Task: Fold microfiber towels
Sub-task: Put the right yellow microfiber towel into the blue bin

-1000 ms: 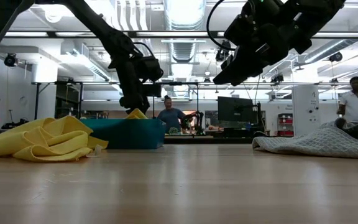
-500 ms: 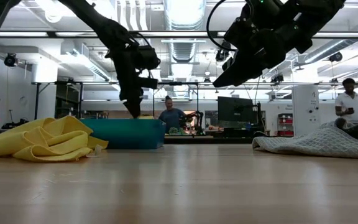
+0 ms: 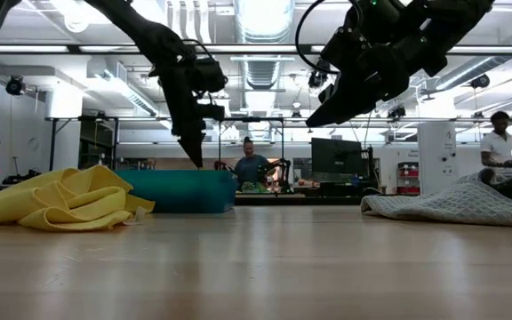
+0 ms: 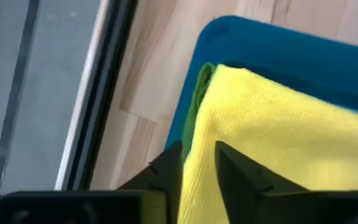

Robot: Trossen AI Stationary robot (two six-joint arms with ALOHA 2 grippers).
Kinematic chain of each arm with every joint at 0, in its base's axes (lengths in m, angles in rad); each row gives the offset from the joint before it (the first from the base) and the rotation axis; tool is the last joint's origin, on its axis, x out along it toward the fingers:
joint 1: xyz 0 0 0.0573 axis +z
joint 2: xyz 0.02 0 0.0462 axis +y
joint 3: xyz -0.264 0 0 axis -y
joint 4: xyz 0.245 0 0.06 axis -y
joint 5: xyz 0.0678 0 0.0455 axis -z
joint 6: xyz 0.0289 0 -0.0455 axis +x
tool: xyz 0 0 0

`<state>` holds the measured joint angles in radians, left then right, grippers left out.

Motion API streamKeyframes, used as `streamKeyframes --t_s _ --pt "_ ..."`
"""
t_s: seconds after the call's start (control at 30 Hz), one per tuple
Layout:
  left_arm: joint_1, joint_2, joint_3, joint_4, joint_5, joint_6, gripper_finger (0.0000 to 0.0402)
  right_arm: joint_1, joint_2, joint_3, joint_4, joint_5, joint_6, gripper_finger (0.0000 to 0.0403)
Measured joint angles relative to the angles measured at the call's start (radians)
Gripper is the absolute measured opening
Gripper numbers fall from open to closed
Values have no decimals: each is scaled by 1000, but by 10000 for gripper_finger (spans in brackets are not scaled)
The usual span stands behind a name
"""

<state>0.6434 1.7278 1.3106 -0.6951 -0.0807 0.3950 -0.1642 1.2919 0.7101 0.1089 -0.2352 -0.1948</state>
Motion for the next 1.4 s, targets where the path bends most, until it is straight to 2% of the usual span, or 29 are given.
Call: streamKeyframes --t_s 0.17,0.3,0.5,0.73,1.0,1.13,1.4 --pt "-40 -76 -2 -60 43 -50 123 0 0 -3 1 0 -13 9" --pt "-101 -112 -18 -54 141 -103 128 0 0 -7 1 0 -26 9" --pt "-195 -106 -133 91 147 -250 102 0 0 -20 1 0 -26 9" --pt "-213 -93 -252 220 123 -349 62 0 0 -57 17 0 -24 9" --pt "-213 -85 -265 248 127 -365 28 0 0 -68 31 0 -4 9" --pt "-217 -68 -285 319 128 -403 16 0 0 -72 31 0 -4 9" --pt "-225 -57 -282 310 128 -415 1 0 0 -73 31 0 1 9"
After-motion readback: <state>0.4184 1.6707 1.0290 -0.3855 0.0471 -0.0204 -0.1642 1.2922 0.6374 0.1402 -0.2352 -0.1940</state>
